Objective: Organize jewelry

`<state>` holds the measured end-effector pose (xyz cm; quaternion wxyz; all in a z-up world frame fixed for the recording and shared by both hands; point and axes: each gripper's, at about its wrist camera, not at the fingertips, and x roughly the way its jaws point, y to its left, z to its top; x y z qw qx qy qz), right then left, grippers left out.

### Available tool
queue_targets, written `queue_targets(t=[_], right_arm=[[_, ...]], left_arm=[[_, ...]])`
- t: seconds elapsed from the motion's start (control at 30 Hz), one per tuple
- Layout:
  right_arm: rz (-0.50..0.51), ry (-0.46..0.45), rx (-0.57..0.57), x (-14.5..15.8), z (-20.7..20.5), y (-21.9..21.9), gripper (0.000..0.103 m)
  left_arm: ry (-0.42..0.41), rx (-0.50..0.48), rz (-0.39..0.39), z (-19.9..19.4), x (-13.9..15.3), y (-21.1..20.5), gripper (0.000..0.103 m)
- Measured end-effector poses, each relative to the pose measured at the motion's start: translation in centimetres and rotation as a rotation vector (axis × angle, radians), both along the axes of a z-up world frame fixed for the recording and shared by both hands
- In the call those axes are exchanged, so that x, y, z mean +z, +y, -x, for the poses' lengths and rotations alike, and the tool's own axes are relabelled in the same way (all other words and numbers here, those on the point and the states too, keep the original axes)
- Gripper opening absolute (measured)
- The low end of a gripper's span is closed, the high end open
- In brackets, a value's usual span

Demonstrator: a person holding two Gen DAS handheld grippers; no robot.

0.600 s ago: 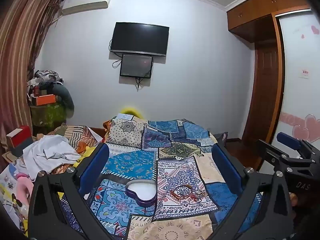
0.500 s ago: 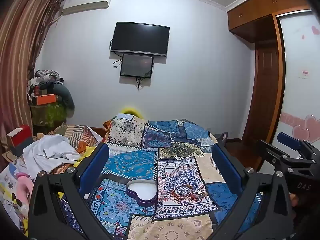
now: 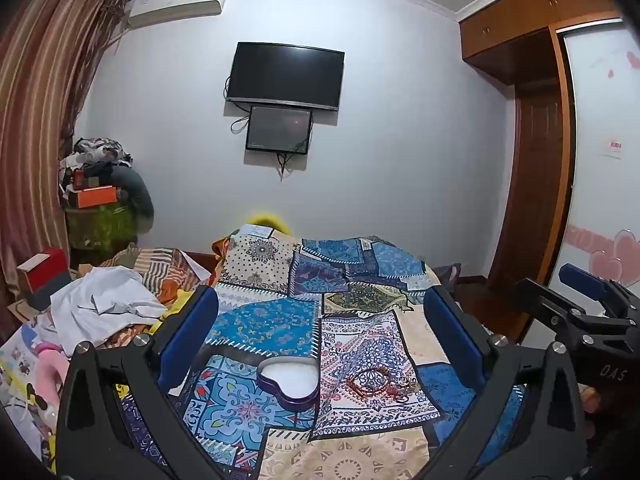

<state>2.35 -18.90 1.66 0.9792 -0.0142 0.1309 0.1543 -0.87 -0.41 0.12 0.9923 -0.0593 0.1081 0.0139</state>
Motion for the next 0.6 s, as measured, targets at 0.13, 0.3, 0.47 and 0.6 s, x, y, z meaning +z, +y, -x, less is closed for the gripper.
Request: queue_targets(t=[0.13, 0.3, 0.47, 0.6], right_arm=[[-0.001, 0.001, 0.000, -0.1, -0.1, 0.0, 0.103], [0.000, -0.001, 0.001, -0.1, 0.1, -0.1, 0.103], [0.000, -0.001, 0.001, 0.0, 0.2, -0.1, 0.103], [-0.001, 0.002, 0.002, -0.1, 0.1, -0.1, 0.103]], left_arm=[[0.012, 0.000, 0.007, -0.8, -0.5, 0.7, 0.103], [0.020, 0.000, 0.004, -0.7, -0.7, 0.6, 0.103], [0.019, 0.001, 0.006, -0.5, -0.6, 0.7, 0.103], [0.026, 0.001, 0.005, -1.1, -0.7, 0.6, 0.103]])
